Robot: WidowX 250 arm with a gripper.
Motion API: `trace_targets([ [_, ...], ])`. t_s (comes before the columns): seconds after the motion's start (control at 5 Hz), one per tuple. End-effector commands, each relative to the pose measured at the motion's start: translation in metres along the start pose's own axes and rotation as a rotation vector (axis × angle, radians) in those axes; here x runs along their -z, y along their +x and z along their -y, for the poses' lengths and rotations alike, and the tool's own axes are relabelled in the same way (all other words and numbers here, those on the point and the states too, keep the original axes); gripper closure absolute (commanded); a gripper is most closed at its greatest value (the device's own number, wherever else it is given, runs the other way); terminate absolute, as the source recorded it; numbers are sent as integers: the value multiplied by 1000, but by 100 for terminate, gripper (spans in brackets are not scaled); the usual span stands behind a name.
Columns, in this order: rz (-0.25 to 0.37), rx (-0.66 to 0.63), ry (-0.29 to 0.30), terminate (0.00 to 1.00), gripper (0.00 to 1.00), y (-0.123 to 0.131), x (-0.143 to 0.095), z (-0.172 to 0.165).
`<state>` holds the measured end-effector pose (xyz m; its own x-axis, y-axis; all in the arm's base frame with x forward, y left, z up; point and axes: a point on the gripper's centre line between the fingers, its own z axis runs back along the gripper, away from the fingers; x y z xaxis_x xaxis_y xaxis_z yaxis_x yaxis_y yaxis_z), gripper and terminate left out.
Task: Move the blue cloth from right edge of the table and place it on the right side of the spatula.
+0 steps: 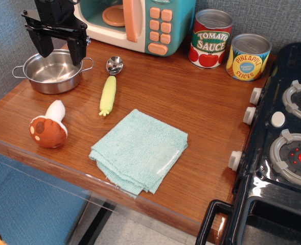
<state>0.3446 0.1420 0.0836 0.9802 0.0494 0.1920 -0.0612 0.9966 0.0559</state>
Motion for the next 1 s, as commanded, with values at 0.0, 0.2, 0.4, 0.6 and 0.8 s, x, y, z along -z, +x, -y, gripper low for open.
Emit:
trace_targets([
  [0.0,0,0,0,0,0,0,0,0],
  [0.2,-4,42,-47,0,0,-12,-10,15],
  [0.4,-4,52,-35,0,0,-27,-16,33],
  [0.6,-15,73,-25,0,0,-48,-14,58],
  [0.8,-28,134,-4,0,0,-75,7,89],
])
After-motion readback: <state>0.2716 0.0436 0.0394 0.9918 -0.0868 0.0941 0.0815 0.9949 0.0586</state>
